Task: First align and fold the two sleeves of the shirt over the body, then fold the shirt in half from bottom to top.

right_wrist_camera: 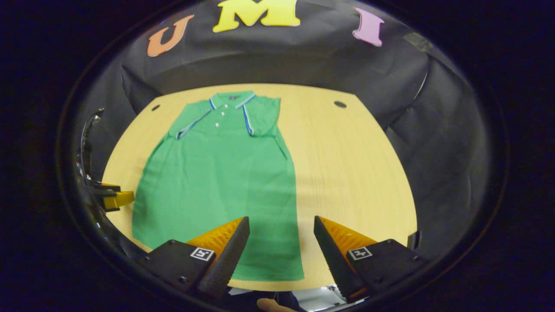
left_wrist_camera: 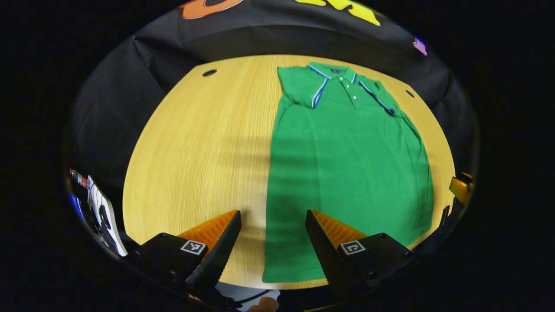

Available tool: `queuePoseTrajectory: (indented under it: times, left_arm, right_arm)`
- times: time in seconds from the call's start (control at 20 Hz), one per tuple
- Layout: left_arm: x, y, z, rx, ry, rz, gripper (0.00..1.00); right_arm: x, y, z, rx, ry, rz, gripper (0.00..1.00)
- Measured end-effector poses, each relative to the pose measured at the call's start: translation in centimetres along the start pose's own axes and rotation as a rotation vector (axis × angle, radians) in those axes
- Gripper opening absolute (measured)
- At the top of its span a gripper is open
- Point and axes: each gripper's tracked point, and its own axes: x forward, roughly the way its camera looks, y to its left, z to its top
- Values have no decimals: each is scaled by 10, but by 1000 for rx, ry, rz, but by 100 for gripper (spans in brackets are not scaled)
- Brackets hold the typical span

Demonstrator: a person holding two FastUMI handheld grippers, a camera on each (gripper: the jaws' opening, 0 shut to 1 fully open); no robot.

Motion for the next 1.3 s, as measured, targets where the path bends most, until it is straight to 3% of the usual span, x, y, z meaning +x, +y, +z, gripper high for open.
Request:
queuePoseTrajectory:
  times: [0.15,0.3,0.4,0.6,0.9,0.95,1.0,1.05,1.1,1.3]
  left_arm:
    - [-3,-8,-38,-6,116,-25,96]
    - [-6,-8,-60,6,188,-17,100]
    - [-5,-5,-72,4,231,-7,97]
    - [0,-8,-90,-48,304,-24,96]
    - [3,-9,-87,-41,327,-39,97]
    - [2,-10,-87,-40,337,-40,97]
    - [3,-10,-87,-42,348,-40,97]
    - [3,-10,-87,-42,356,-41,97]
    - [3,-11,-86,-39,362,-43,97]
    - [4,-11,-85,-38,372,-43,97]
  right_arm:
    - [10,-7,-39,43,128,-6,95]
    - [18,-11,-76,21,273,-28,95]
    - [18,-12,-96,9,340,-30,92]
    - [21,-9,-99,-12,357,-27,95]
    - [30,-9,-113,-13,431,-20,96]
    - [31,-8,-114,2,441,-12,85]
    - [31,-7,-113,27,446,-1,92]
    - [32,-6,-116,53,459,14,86]
    - [31,-7,-115,68,468,18,92]
    - [30,-7,-116,32,516,33,93]
